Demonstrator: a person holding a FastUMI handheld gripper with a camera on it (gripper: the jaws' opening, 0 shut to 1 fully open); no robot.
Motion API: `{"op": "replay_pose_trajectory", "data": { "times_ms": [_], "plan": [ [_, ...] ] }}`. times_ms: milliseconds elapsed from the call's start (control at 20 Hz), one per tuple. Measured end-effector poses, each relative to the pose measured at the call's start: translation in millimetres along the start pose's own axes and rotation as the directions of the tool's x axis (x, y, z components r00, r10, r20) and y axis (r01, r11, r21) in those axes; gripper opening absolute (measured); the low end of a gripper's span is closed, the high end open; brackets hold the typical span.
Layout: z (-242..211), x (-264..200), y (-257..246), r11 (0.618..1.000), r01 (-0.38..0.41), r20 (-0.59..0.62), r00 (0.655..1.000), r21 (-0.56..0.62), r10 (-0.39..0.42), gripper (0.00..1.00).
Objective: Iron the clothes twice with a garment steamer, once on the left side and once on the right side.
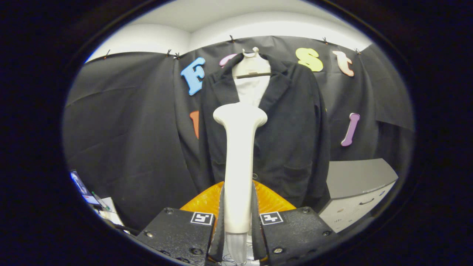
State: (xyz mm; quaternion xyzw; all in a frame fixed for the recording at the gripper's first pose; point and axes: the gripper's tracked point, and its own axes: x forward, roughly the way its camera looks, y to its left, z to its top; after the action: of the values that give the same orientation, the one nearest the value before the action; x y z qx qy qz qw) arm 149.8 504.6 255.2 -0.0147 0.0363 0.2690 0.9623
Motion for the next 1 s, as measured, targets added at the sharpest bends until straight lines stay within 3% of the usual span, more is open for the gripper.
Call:
{"op": "replay_pose_trajectory", "data": {
  "times_ms": [250,550,1000],
  "plan": [
    [28,25,38,0.999,-0.035,0.038,0.999,-0.039,0.036,0.33],
    [49,59,54,0.998,-0.016,0.049,0.999,-0.054,0.019,0.33],
    [17,86,48,0.997,0.002,-0.023,1.0,-0.08,-0.004,0.33]
  ]
}}
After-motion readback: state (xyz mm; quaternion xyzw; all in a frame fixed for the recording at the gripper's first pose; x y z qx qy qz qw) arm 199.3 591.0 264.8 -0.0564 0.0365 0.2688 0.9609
